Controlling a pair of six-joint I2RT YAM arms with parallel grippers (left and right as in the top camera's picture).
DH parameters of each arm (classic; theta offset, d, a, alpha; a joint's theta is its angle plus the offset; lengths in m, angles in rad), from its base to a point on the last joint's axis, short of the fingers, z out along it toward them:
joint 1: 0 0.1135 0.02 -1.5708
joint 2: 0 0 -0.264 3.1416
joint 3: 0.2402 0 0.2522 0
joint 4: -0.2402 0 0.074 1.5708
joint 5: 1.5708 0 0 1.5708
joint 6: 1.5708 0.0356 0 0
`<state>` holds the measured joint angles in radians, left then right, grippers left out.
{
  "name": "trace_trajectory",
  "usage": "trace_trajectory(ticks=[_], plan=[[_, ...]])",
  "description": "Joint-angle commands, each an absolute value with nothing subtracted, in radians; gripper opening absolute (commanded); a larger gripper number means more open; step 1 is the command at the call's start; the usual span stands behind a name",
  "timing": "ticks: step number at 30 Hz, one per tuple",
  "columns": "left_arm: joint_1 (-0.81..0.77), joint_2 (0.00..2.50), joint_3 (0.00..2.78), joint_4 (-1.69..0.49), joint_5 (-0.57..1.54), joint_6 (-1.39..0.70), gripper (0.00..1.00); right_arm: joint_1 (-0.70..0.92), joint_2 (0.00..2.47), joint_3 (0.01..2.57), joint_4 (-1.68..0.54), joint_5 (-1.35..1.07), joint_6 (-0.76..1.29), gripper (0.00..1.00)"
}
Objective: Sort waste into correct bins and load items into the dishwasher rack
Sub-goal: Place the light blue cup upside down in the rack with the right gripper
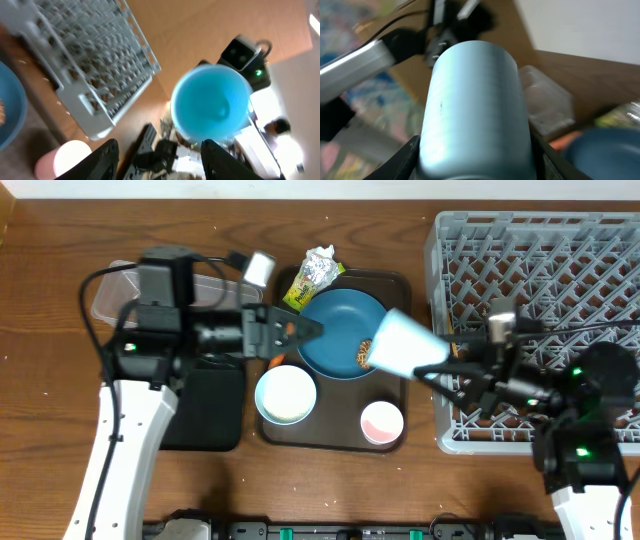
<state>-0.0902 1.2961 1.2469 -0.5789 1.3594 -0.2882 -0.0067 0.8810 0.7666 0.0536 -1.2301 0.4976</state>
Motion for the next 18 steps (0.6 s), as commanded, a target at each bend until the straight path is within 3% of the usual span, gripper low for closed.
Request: trace_trajectory(ticks=[1, 7, 15, 18], plan=[[-0.044, 1.278, 1.265, -0.582, 1.409, -0.294, 0.54, -0.109, 0.860, 0.778, 0.008, -1.166, 0.501, 0.38], [-0.038, 1.248, 1.265, -0.582, 1.405, -0.293, 0.54, -0.255, 0.838, 0.778, -0.161, -0.885, 0.491, 0.38], [-0.038, 1.216, 1.264, -0.582, 1.405, -0.293, 0.54, -0.362, 0.838, 0.783, -0.521, -0.081, 0.348, 0.38], [-0.038, 1.214, 1.264, -0.582, 1.402, -0.293, 0.54, -0.371, 0.838, 0.788, -0.556, 0.022, 0.368, 0.38]])
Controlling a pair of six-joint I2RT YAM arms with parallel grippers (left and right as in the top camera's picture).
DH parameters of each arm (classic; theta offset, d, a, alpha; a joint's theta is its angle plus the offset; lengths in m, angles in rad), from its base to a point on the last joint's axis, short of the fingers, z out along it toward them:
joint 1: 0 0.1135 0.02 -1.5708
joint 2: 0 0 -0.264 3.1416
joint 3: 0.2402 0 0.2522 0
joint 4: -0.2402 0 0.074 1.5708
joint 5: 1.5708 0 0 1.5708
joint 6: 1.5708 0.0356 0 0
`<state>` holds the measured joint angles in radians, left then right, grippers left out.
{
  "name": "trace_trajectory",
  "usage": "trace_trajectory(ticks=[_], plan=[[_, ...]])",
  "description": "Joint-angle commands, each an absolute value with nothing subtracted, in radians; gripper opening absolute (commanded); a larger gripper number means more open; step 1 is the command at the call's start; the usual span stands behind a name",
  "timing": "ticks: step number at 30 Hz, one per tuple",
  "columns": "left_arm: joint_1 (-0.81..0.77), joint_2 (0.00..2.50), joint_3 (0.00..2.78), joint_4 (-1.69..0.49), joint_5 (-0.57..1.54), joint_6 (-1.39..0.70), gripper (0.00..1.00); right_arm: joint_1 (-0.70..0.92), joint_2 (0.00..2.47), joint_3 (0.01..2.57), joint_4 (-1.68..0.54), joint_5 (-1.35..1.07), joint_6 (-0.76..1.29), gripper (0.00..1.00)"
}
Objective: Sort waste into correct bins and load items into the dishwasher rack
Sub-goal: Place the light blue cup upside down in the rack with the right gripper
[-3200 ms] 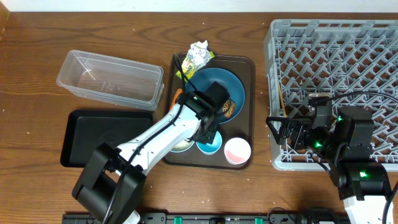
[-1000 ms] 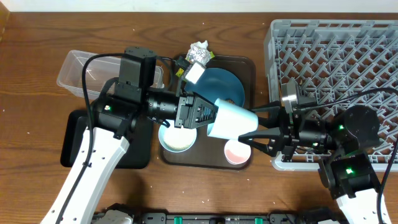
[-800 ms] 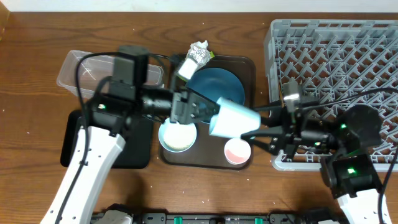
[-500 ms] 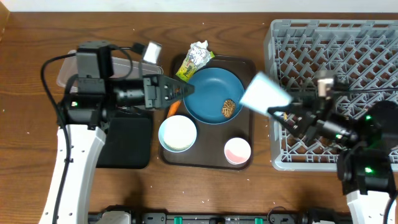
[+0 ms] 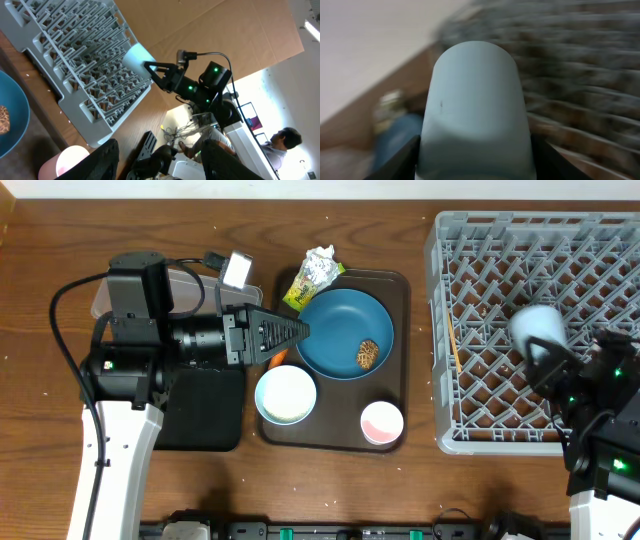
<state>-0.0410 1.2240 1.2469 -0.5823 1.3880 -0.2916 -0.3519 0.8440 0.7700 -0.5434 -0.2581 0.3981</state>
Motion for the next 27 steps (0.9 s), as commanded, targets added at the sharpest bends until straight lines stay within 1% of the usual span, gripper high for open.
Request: trace_trajectory(ticks=[1, 5, 7, 10, 18, 23, 27], plan=[[-0.038, 1.215, 1.264, -0.582, 1.402, -0.293, 0.54, -0.374, 0.839, 0.789, -0.558, 0.046, 0.374, 0.38], [-0.038, 1.214, 1.264, -0.582, 1.402, -0.292, 0.54, -0.385, 0.868, 0.789, -0.583, 0.134, 0.399, 0.39], [-0.038, 1.215, 1.264, -0.584, 1.402, -0.292, 0.54, -0.400, 0.899, 0.789, -0.603, 0.147, 0.424, 0.38], [-0.038, 1.215, 1.264, -0.590, 1.401, -0.288, 0.54, -0.422, 0.966, 0.791, -0.619, 0.146, 0.434, 0.40], [-0.038, 1.215, 1.264, -0.598, 1.370, -0.282, 0.54, -0.444, 1.119, 0.846, -0.700, 0.025, 0.456, 0.40], [-0.039, 1.215, 1.264, -0.640, 1.341, -0.258, 0.54, -0.444, 1.133, 0.908, -0.731, 0.021, 0.456, 0.40], [-0.039, 1.215, 1.264, -0.650, 1.330, -0.255, 0.55, -0.444, 1.131, 1.011, -0.810, 0.017, 0.456, 0.39]])
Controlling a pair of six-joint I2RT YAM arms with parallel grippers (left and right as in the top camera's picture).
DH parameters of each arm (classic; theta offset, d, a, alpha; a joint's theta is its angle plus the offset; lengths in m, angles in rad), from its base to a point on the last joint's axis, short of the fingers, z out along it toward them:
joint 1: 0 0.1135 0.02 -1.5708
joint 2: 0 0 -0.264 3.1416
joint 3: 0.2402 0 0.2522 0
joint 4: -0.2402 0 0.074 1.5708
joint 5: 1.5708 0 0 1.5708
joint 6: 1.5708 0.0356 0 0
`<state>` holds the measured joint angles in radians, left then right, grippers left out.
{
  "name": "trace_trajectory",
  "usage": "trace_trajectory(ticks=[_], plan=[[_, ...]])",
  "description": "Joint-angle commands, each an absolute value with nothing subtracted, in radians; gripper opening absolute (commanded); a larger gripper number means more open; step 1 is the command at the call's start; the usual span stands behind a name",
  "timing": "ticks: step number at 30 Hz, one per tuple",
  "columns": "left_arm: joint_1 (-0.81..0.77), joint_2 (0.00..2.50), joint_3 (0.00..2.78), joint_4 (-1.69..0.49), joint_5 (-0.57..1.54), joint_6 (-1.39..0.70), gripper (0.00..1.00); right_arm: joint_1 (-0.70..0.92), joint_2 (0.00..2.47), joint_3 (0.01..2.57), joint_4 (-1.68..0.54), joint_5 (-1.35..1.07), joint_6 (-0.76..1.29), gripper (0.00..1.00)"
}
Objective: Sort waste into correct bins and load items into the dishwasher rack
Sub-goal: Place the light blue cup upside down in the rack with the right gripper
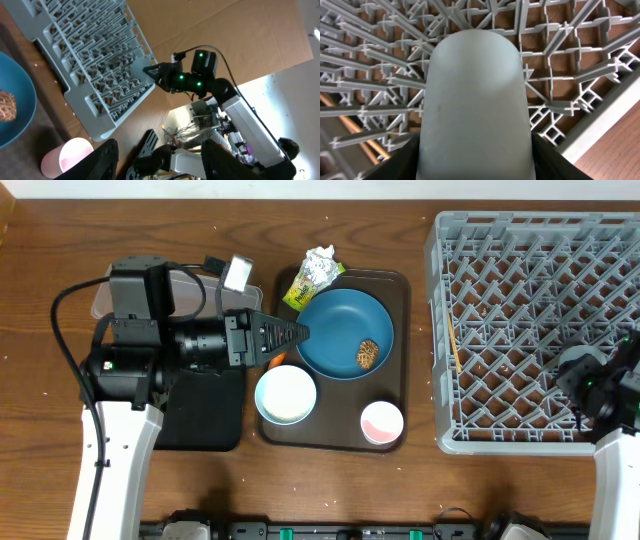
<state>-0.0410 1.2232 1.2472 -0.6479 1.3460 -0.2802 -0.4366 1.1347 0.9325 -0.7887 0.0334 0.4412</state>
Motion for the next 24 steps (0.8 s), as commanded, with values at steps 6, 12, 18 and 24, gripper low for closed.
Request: trace_trajectory(ticks=[6, 12, 18, 24], plan=[[-0.039, 1.215, 1.264, -0.650, 1.322, -0.255, 0.55, -0.444, 1.131, 1.129, -0.986, -0.013, 0.456, 0.39], [-0.039, 1.215, 1.264, -0.651, 1.315, -0.255, 0.55, -0.444, 1.165, 1.114, -1.038, -0.012, 0.456, 0.38], [-0.039, 1.215, 1.264, -0.657, 1.315, -0.253, 0.55, -0.445, 1.262, 1.111, -1.049, 0.007, 0.456, 0.38], [-0.076, 1.214, 1.264, -0.743, 1.194, -0.193, 0.55, -0.447, 1.382, 1.111, -1.061, 0.010, 0.456, 0.59]])
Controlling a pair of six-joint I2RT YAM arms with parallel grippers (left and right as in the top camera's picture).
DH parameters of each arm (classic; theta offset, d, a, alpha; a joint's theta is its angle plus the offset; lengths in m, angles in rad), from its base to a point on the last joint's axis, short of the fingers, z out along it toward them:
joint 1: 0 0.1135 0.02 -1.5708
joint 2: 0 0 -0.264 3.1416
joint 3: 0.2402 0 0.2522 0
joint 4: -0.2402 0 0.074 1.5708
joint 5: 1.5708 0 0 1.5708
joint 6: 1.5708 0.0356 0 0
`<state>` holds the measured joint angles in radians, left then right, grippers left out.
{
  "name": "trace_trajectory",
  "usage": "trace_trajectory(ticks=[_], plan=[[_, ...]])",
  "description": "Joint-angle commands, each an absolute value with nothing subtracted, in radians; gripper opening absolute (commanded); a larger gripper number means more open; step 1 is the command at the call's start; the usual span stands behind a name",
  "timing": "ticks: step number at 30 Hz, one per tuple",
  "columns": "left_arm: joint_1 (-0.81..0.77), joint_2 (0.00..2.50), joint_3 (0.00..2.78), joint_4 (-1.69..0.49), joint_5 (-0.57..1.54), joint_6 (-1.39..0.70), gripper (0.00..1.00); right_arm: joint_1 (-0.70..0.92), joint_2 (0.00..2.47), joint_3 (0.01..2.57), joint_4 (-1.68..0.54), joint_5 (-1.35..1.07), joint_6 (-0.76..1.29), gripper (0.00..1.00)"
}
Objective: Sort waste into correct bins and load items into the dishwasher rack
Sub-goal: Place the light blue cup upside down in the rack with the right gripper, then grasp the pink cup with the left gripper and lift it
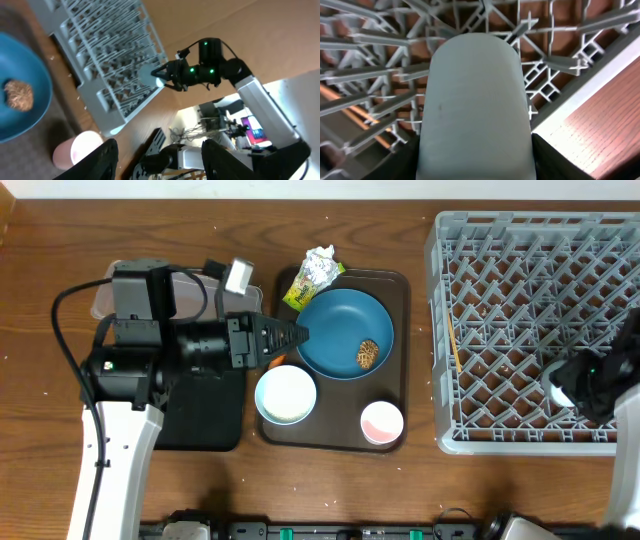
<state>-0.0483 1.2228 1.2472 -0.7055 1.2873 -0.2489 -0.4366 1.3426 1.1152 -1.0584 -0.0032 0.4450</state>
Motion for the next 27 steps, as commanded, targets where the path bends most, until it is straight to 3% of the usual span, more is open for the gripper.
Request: trace_trajectory(ticks=[1, 5, 10, 12, 15, 18, 21, 27], plan=[[-0.091, 1.214, 1.264, -0.762, 1.159, -0.185, 0.55, -0.447, 1.386, 1.111, -1.064, 0.007, 0.456, 0.63], [-0.175, 1.214, 1.264, -0.810, 0.988, -0.171, 0.55, -0.447, 1.360, 1.140, -1.086, -0.094, 0.455, 0.79], [-0.342, 1.215, 1.264, -0.852, 0.648, -0.173, 0.55, -0.444, 1.258, 1.233, -1.122, -0.184, 0.413, 0.83], [-0.414, 1.216, 1.264, -0.864, 0.510, -0.173, 0.55, -0.444, 1.191, 1.258, -1.110, -0.207, 0.406, 0.99], [-0.513, 1.229, 1.264, -0.877, 0.339, -0.190, 0.55, -0.443, 1.111, 1.259, -1.106, -0.272, 0.398, 0.99], [-0.594, 1.256, 1.262, -0.886, 0.227, -0.205, 0.55, -0.443, 1.046, 1.258, -1.113, -0.361, 0.351, 0.92], [-0.645, 1.291, 1.262, -0.891, 0.189, -0.223, 0.55, -0.440, 1.006, 1.258, -1.128, -0.377, 0.350, 0.80], [-0.722, 1.435, 1.262, -0.889, 0.163, -0.246, 0.55, -0.438, 1.007, 1.258, -1.176, -0.371, 0.324, 0.78]])
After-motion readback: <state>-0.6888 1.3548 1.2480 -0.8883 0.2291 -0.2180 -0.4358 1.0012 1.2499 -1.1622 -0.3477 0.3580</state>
